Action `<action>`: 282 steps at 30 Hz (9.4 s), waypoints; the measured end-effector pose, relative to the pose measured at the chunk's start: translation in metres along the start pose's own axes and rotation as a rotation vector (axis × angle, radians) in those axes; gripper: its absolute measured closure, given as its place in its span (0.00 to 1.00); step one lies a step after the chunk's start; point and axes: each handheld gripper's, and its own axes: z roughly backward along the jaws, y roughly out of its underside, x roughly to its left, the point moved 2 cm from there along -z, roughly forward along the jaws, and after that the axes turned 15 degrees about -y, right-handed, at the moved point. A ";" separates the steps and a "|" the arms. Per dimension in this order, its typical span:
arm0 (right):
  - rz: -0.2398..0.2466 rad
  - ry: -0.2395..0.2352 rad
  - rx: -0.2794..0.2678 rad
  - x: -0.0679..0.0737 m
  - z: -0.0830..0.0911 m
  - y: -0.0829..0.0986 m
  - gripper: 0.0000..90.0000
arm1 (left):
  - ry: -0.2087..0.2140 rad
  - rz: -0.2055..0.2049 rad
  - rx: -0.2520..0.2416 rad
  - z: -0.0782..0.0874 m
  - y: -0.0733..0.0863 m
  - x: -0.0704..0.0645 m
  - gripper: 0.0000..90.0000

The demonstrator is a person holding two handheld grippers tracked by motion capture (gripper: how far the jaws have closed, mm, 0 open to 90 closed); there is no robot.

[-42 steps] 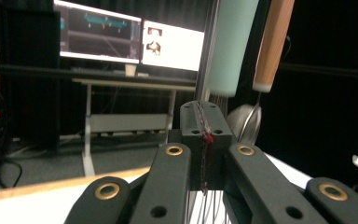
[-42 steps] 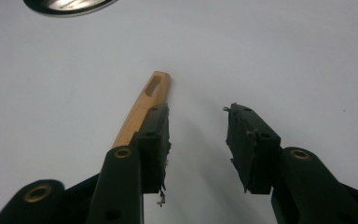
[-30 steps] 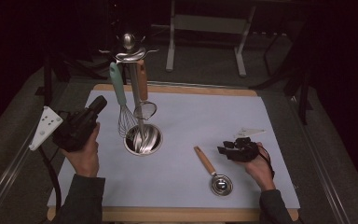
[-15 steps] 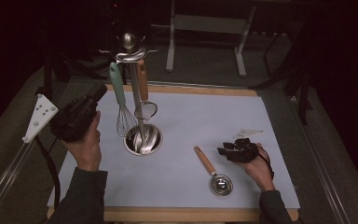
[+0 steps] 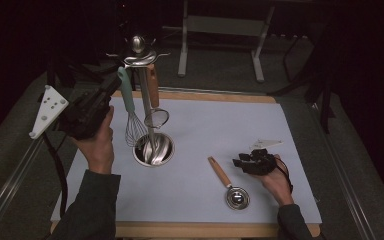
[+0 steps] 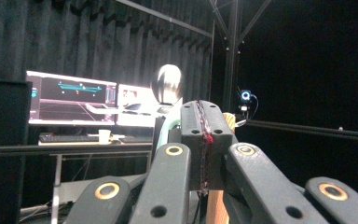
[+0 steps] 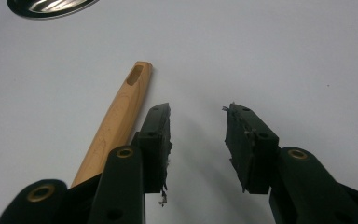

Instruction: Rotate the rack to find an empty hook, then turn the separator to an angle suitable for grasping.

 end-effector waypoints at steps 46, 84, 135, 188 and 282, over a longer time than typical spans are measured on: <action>-0.006 0.001 -0.002 -0.002 0.001 0.003 0.67 | -0.105 -0.098 0.049 -0.015 -0.009 0.019 1.00; -0.019 0.009 -0.013 -0.006 0.006 0.006 0.67 | -0.215 -0.058 0.106 -0.048 -0.010 0.041 1.00; -0.035 0.015 -0.025 -0.011 0.012 0.008 0.67 | -0.242 -0.015 0.091 -0.029 0.005 0.062 1.00; -0.040 0.016 -0.038 -0.013 0.018 0.009 0.67 | -0.220 -0.100 0.386 0.031 0.127 0.090 0.97; -0.272 -0.144 0.333 0.049 -0.036 0.002 0.77 | -0.236 -0.203 0.766 0.069 0.240 0.077 0.88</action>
